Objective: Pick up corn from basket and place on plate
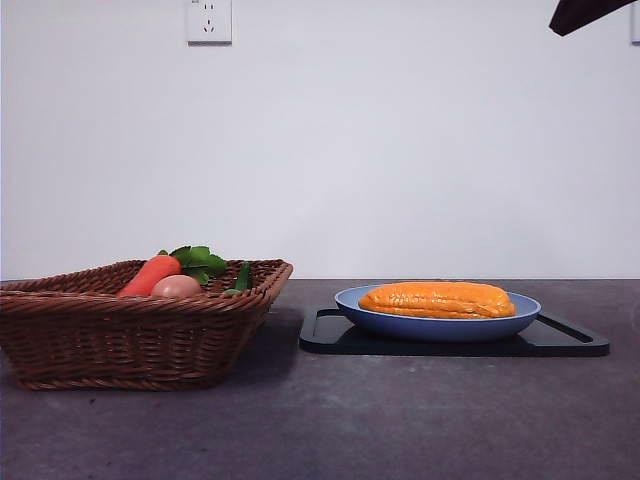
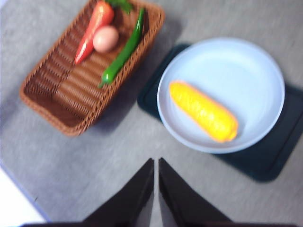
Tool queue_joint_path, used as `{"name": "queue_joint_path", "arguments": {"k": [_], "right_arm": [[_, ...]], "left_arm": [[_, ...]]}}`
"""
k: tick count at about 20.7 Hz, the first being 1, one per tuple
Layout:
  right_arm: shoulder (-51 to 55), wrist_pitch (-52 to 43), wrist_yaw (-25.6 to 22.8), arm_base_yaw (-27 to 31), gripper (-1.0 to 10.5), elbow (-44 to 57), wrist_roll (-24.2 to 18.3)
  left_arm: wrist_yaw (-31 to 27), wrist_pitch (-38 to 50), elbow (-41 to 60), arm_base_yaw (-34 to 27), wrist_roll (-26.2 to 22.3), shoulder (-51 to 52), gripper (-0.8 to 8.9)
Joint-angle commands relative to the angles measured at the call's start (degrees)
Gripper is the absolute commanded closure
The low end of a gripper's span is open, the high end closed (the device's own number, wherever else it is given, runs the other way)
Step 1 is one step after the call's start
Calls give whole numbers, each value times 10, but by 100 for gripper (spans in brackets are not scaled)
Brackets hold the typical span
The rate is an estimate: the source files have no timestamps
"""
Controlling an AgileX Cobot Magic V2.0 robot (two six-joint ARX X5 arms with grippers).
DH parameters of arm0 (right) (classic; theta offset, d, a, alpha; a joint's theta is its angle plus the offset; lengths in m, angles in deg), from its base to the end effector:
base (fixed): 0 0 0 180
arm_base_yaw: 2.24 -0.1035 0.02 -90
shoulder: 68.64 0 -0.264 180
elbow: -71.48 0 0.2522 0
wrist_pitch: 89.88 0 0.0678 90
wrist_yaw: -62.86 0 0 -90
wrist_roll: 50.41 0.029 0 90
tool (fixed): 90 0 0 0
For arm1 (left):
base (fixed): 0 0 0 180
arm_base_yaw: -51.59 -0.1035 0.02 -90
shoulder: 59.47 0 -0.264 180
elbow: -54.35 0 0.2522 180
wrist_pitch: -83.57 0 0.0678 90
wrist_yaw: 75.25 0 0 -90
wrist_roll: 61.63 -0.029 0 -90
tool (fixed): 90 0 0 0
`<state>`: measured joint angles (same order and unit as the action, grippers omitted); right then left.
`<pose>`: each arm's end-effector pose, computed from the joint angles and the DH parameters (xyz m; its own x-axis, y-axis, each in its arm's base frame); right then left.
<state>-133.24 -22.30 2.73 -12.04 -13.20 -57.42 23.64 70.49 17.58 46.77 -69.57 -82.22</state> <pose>0.2010 0.0494 0.3600 0.4925 0.5905 -0.6393 -0.5642 0.7760 0.2820 0.1176 0.0054 0.2683 0.9973 -0.0710 0.0162 0.0680 0.9877 0.1406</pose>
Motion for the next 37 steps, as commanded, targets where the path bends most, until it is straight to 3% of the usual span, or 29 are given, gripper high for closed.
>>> {"name": "queue_joint_path", "arguments": {"k": [1,7,14,21,37], "right_arm": [[-5,-24,1,-1,945,-7,5],[-5,-83,1,-1,945,-7,5],[-5,-149,1,-1,945,-7,5],[-5,-194,1,-1,945,-7,5],[-5,-197,1,-1,945,-7,2]], "left_arm": [[-4,20,64,-1,5,39,806],[-4,16,198,-1,31,145,806],[-4,-87,228,-1,35,228,806],[-2,-108,228,-1,46,225,806],[-1,-108,228,-1,46,225,806]]}}
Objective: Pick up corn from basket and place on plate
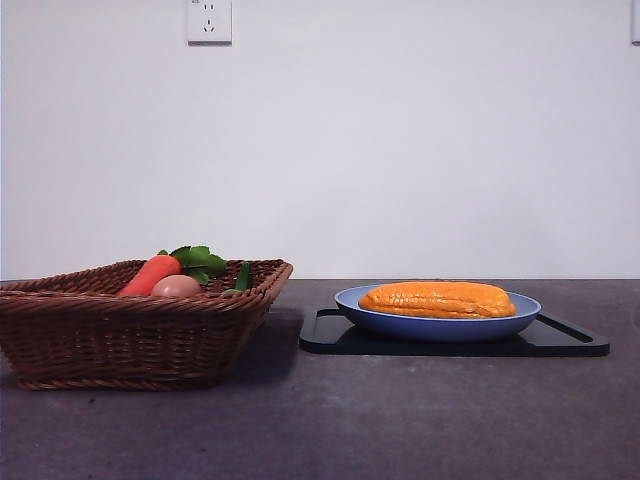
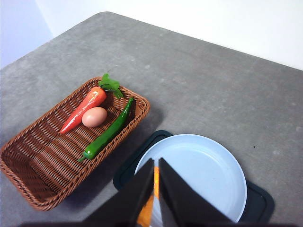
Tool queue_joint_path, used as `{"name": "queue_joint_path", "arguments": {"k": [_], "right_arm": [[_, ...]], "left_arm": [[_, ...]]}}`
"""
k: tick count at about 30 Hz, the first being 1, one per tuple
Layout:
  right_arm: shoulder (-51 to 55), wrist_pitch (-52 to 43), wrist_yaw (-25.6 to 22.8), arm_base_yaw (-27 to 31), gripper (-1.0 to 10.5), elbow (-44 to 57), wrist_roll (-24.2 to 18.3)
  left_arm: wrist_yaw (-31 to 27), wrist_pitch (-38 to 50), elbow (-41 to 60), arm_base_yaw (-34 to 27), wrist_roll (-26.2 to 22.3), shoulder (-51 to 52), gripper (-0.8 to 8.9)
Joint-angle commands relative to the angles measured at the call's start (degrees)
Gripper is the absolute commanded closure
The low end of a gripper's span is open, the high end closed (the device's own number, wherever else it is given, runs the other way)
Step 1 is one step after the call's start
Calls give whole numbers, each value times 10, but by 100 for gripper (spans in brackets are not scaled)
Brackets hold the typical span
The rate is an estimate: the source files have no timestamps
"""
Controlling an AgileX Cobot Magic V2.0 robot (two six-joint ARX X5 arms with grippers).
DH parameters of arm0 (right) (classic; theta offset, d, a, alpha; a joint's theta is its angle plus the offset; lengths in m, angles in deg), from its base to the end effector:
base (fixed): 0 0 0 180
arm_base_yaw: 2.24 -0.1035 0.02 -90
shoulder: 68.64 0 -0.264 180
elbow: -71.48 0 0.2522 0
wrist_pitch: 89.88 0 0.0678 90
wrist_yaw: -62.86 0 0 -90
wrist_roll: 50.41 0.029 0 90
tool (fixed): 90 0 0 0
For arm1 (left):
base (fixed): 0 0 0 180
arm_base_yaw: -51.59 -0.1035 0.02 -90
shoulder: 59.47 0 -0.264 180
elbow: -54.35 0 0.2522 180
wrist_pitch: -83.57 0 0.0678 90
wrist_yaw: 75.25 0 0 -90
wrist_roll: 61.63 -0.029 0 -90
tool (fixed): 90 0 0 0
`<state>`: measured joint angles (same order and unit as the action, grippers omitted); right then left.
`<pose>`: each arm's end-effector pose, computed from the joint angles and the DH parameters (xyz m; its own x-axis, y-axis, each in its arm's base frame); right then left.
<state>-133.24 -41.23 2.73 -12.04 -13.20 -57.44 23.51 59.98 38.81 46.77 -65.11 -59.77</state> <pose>0.2195 0.0526 0.3841 0.6657 0.6204 -0.4147 -0.6319 0.7642 0.1289 0.0948 0.0036 0.1572 0.9872 -0.0696 -0.1435 0.0758 0.9964 0.0380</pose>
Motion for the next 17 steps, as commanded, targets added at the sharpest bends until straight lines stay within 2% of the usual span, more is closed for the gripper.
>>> {"name": "queue_joint_path", "arguments": {"k": [1,4,9,14,17], "right_arm": [[-5,-9,1,-1,945,-7,-7],[-2,-9,-14,7,945,-6,-24],[49,-72,-83,41,945,42,-29],[160,-225,-83,72,945,200,-20],[236,-313,-100,94,945,305,-5]], "left_arm": [[0,-3,16,-1,1,0,806],[0,-2,16,-1,1,0,806],[0,-3,16,-1,1,0,806],[0,-3,16,-1,1,0,806],[0,-3,16,-1,1,0,806]]}}
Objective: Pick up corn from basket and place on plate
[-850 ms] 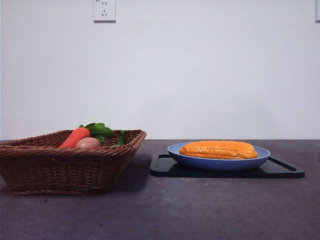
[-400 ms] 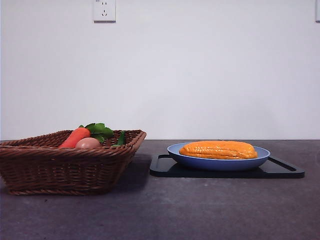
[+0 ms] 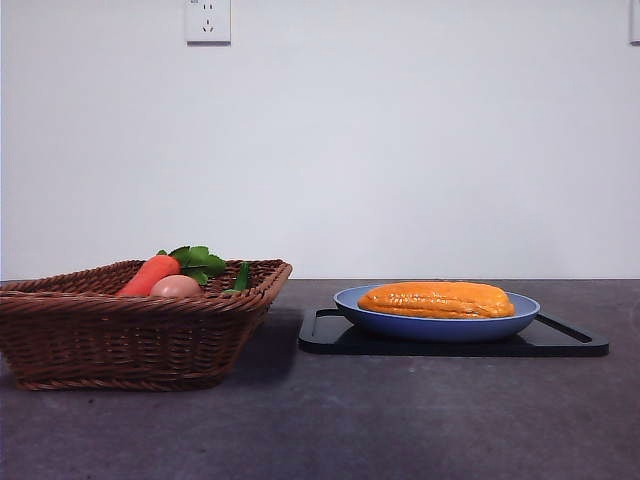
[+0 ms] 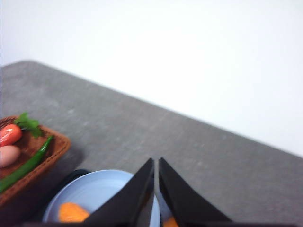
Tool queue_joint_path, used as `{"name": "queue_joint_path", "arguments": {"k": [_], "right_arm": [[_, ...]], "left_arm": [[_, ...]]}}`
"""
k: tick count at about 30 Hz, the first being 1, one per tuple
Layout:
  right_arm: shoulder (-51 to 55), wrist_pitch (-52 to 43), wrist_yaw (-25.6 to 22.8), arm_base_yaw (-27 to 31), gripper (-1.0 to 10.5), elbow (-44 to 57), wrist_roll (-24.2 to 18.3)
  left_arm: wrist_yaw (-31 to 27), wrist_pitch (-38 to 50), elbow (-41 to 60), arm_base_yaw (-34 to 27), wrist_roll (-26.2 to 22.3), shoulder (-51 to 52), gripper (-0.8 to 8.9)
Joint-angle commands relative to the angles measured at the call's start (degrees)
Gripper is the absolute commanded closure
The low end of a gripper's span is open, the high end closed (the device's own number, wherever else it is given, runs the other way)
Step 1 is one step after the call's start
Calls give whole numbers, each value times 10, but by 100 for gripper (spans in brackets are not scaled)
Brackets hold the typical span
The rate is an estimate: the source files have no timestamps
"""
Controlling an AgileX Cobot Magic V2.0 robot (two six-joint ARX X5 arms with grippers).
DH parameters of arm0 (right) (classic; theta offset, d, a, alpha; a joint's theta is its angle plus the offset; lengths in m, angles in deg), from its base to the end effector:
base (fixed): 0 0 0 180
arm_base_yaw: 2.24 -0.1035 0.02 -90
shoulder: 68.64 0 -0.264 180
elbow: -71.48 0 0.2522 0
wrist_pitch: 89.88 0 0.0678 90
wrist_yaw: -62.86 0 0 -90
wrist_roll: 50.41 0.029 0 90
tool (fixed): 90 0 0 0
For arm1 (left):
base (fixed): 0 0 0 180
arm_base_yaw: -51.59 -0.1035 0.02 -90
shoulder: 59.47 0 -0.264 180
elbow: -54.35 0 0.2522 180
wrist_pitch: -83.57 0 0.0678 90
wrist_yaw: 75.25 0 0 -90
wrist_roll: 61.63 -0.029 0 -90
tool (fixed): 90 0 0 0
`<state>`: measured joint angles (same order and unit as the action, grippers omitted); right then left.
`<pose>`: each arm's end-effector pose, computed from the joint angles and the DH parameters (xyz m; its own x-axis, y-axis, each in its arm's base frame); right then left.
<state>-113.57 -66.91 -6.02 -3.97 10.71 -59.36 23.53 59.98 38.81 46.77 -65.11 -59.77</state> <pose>0.1694 0.0156 0.3470 0.9143 0.3881 -0.1158 -0.4001 0.9098 -0.1102 0.0948 0.0036 0.1572 0.9872 -0.0699 -0.1435 0.0761 0.9964 0.0379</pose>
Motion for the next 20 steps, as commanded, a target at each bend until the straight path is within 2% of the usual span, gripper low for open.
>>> {"name": "queue_joint_path", "arguments": {"k": [1,8,16,20], "right_arm": [[61,-78,-22,18,945,96,16],[214,-166,-139,28,945,276,16],[351,-174,-198,27,945,408,44],[393,-173,-199,27,945,449,61]], "left_arm": [[0,-3,16,-1,1,0,806],[0,-3,16,-1,1,0,806],[0,-2,16,-1,1,0,806],[0,-3,16,-1,1,0,806]]}}
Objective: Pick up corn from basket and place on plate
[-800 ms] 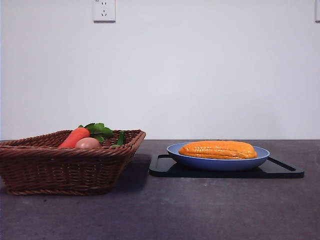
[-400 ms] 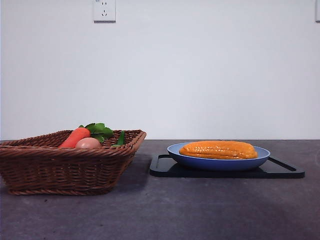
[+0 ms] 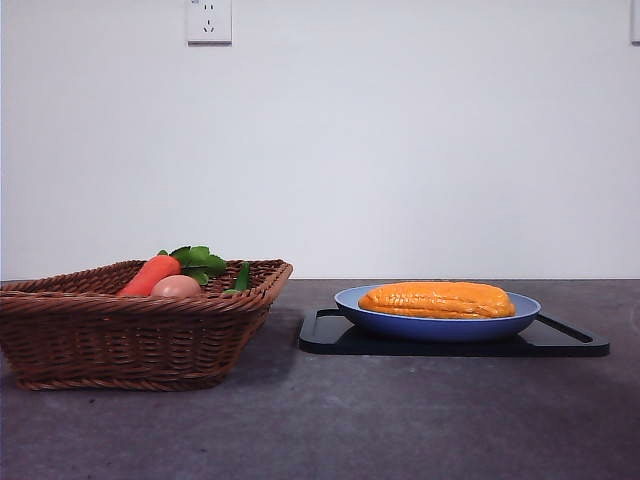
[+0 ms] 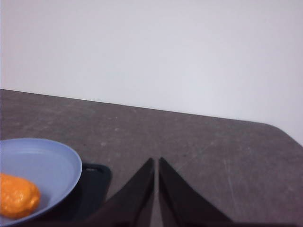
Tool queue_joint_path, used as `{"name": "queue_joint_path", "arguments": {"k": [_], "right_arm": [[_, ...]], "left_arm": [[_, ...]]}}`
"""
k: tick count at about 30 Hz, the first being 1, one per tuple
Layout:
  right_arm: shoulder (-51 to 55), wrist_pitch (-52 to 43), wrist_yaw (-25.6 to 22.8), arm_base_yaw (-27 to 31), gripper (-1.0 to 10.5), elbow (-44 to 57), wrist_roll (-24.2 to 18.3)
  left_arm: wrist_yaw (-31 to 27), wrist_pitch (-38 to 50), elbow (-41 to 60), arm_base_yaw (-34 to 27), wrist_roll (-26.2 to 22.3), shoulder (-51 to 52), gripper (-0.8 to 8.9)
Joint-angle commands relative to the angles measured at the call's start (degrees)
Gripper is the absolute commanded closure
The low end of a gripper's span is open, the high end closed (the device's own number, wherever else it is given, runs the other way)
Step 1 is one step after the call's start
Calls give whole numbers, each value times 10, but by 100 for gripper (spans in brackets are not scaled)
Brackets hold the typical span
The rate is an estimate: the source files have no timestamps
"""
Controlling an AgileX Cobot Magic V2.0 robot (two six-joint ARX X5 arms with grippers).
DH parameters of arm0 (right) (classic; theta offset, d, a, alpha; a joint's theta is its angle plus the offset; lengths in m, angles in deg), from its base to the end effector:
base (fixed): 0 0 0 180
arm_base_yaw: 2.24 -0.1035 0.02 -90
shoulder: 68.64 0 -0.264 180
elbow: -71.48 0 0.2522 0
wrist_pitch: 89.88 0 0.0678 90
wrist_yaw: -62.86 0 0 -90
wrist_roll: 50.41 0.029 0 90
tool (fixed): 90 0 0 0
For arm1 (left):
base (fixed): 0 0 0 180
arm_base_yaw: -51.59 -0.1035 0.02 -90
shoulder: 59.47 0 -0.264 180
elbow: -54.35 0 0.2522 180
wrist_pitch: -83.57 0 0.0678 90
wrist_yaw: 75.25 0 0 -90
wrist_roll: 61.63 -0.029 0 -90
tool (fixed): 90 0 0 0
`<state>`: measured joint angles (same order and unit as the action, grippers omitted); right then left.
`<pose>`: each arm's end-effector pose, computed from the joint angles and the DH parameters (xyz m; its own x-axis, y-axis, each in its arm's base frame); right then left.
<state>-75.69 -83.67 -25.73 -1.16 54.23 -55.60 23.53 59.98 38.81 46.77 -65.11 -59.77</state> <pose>0.1028 -0.0012 0.1873 0.9976 0.0058 0.0696 0.0006 0.9958 -0.0919 0.0948 0.0036 0.1572 0.9872 -0.0699 -0.1435 0.0761 0.9964 0.0379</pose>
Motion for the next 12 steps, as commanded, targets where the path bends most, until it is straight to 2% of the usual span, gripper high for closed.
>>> {"name": "queue_joint_path", "arguments": {"k": [1,12], "right_arm": [[24,-5,-3,-1,945,24,26],[68,142,-4,-3,945,29,33]], "left_arm": [[0,-3,16,-1,1,0,806],[0,-2,16,-1,1,0,806]]}}
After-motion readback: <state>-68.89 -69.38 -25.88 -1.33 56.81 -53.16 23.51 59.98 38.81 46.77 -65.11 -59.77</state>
